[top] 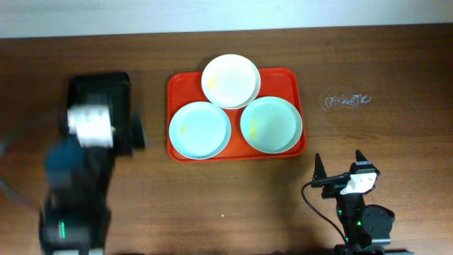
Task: Clean dirty plates on tray and stack at the side
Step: 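Move the left gripper to the black tray and grasp the sponge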
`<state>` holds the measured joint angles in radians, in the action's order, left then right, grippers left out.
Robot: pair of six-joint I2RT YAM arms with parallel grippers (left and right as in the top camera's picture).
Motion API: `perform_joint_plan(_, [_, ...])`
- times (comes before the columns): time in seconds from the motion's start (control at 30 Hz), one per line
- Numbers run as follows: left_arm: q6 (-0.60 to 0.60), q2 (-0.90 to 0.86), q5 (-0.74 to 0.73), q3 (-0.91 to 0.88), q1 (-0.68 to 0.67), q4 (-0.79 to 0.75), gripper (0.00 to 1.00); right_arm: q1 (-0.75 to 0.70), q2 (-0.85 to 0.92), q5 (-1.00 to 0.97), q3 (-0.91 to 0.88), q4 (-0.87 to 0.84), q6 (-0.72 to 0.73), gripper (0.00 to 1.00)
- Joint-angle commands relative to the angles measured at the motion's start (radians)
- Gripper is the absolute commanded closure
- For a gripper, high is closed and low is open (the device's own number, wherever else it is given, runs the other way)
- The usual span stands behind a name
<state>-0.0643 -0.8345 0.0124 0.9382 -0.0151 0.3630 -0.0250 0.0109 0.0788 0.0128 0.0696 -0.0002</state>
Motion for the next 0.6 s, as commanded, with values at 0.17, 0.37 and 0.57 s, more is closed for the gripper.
perform_joint_plan(0.17, [0.433,-0.902,0.16,0.653,0.276,0.509,0.01,0.004,-0.007,-0.001,-0.007,0.003,-0.003,0.01])
perform_joint_plan(0.37, [0.502,-1.184,0.008,0.653,0.373,0.479,0.01,0.004,-0.007,-0.001,-0.007,0.003,-0.003,0.01])
perform_joint_plan(0.57, [0.501,-1.369,-0.051,0.653,0.369,0.343,0.12,0.004,-0.007,-0.001,-0.007,0.003,-0.003,0.01])
